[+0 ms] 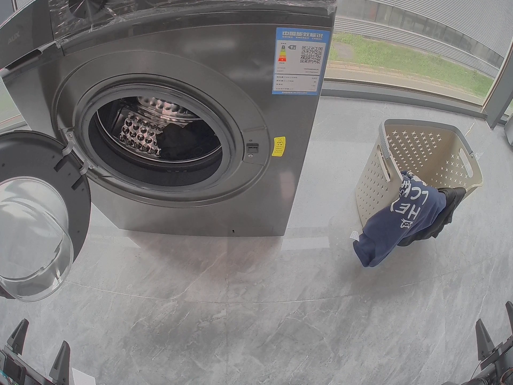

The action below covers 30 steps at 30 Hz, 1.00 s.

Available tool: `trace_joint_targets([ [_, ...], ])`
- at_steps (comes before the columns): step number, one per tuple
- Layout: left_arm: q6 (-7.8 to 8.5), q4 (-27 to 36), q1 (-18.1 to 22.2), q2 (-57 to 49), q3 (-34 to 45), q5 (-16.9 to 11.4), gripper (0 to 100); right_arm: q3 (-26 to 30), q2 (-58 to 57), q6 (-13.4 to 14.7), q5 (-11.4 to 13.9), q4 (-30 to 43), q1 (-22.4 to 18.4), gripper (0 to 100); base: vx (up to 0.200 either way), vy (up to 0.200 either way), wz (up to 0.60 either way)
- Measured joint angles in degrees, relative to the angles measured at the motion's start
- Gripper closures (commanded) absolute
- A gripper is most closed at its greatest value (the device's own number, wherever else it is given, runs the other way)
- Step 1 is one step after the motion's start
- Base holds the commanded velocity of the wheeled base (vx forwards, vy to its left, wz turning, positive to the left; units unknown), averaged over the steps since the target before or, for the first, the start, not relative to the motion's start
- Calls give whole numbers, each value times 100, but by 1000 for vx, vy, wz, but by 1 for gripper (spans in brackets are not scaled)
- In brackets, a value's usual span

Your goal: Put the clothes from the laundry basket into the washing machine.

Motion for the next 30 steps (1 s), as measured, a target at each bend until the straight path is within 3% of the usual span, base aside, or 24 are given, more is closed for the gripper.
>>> trace_joint_targets([
  [13, -9, -2, 0, 9, -2, 16, 0, 0, 4, 1, 0, 0, 0, 0, 0, -200, 0],
  [22, -22, 0, 6, 11, -2, 49, 0, 0, 6, 4, -2, 0, 0, 0, 0, 0, 0],
  [30, -13, 5, 0, 13, -2, 55, 0, 0, 9, 0, -2, 0, 0, 0, 0, -200, 0],
])
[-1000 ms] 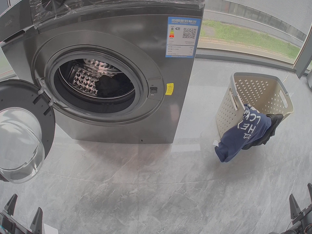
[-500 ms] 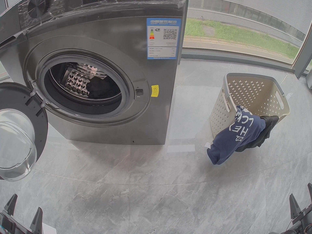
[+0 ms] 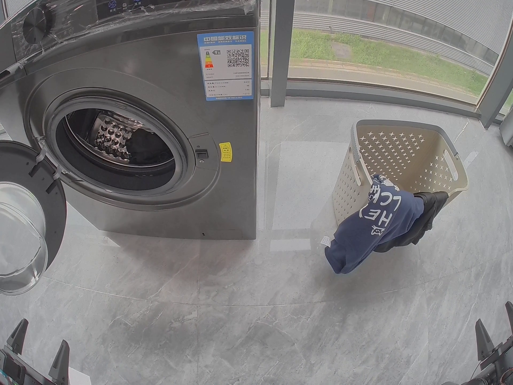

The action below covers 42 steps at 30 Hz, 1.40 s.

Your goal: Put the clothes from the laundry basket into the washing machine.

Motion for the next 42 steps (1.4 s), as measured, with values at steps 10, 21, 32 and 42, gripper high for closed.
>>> trace_joint_targets([
  [10, -11, -5, 2, 2, 0, -9, 0, 0, 2, 0, 0, 0, 0, 0, 0, -20, 0],
  [21, 7, -7, 11, 6, 0, -12, 0, 0, 4, 4, 0, 2, 0, 0, 0, -145, 0],
  [32, 10, -7, 0, 6, 0, -22, 0, 0, 6, 1, 0, 0, 0, 0, 0, -127, 0],
  [42, -1, -7, 0, 9, 0, -30, 0, 0, 6, 4, 0, 0, 0, 0, 0, -100, 0],
])
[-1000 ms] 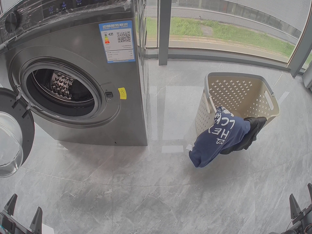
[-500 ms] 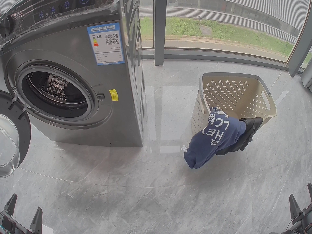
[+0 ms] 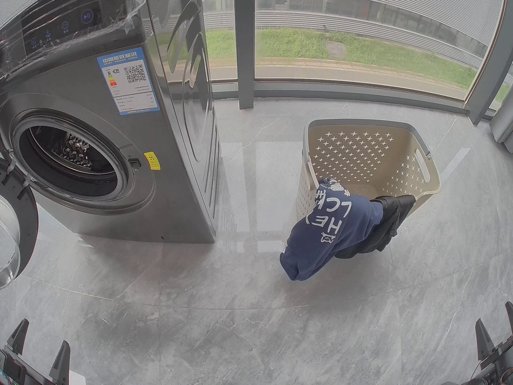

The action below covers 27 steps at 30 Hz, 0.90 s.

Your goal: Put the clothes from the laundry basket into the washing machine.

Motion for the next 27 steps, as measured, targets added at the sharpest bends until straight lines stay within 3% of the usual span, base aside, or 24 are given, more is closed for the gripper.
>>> trace_joint_targets([
  [4, -7, 0, 0, 2, 0, 2, 0, 0, 2, -4, 2, 0, -4, 0, 0, -200, 0],
  [16, -2, 0, 2, 2, 0, 0, 0, 0, 5, -2, 0, 2, -2, 0, 0, 0, 0],
  [25, -7, 0, 0, 5, 0, 7, 0, 0, 5, -4, 2, 0, -2, 0, 0, -200, 0],
  [27, -2, 0, 0, 5, 0, 7, 0, 0, 5, 0, 2, 0, -2, 0, 0, 0, 0],
])
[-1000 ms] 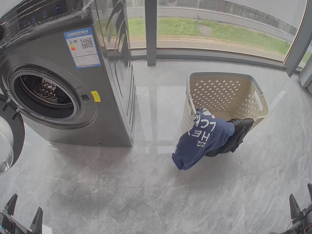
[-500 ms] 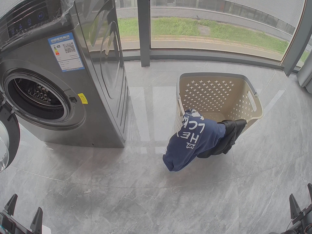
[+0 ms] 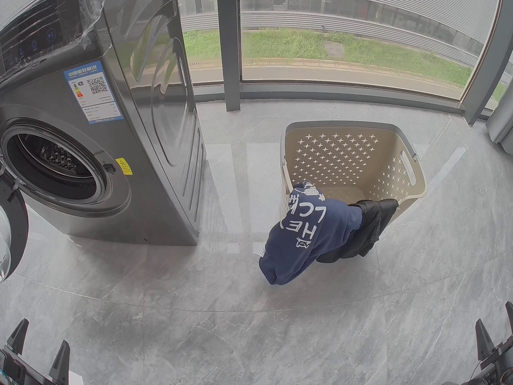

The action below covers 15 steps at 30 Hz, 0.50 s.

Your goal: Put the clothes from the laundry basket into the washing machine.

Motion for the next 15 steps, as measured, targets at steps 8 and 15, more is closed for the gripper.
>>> trace_joint_targets([
  [8, 2, 0, 2, 0, 0, -11, 0, 0, 0, 0, 0, 2, 2, 0, 0, -25, 0],
  [15, 6, 2, 0, 0, 0, -13, 0, 0, 0, -2, 2, 2, -4, 0, 0, -200, 0],
])
